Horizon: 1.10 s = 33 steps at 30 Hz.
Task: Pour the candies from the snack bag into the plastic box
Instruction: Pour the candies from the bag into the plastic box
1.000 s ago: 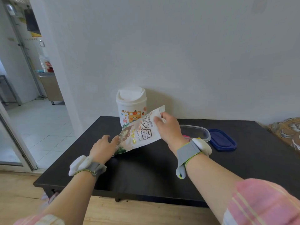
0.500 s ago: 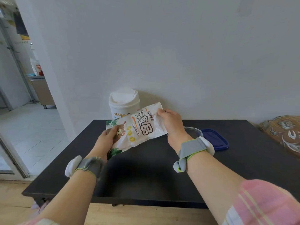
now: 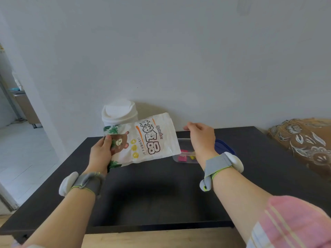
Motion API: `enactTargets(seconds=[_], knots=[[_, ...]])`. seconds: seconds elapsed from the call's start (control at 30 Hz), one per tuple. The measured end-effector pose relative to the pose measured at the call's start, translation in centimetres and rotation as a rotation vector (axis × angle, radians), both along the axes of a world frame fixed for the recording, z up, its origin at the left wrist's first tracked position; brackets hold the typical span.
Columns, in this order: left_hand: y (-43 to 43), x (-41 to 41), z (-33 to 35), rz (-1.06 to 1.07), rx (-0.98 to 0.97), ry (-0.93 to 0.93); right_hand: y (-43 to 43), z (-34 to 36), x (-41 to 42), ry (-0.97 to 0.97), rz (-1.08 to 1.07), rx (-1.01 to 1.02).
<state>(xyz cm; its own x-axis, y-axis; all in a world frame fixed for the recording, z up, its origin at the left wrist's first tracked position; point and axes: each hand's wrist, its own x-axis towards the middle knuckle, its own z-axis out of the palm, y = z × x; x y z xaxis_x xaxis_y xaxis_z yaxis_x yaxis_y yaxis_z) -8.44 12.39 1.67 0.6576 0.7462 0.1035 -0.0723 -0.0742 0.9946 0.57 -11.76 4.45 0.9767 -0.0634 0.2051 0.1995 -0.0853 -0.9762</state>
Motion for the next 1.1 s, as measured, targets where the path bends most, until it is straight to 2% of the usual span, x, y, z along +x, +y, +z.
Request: enactTargets(seconds=[0.17, 0.4, 0.57, 0.8, 0.9, 1.1], knots=[[0.3, 1.2, 1.0, 0.081, 0.140, 0.007, -3.3, -2.3, 2.0, -0.010, -0.165, -0.227], [-2.2, 3.4, 2.5, 0.103, 0.244, -0.082, -4.9, -4.1, 3.0, 0.006, -0.126, -0.353], [-2.9, 4.7, 2.2, 0.058, 0.284, -0.109, -4.4, -3.1, 2.8, -0.134, -0.055, -0.368], [-3.4, 5.3, 2.5, 0.011, 0.328, -0.126, -3.7, -1.9, 2.7, -0.035, 0.180, -0.365], [-3.5, 5.4, 3.0, -0.012, 0.355, -0.135, -3.4, -1.6, 2.9, -0.007, 0.242, -0.281], [-3.8, 5.5, 4.0, -0.019, 0.427, -0.131, -2.8, -0.7, 3.6, -0.020, 0.166, -0.190]])
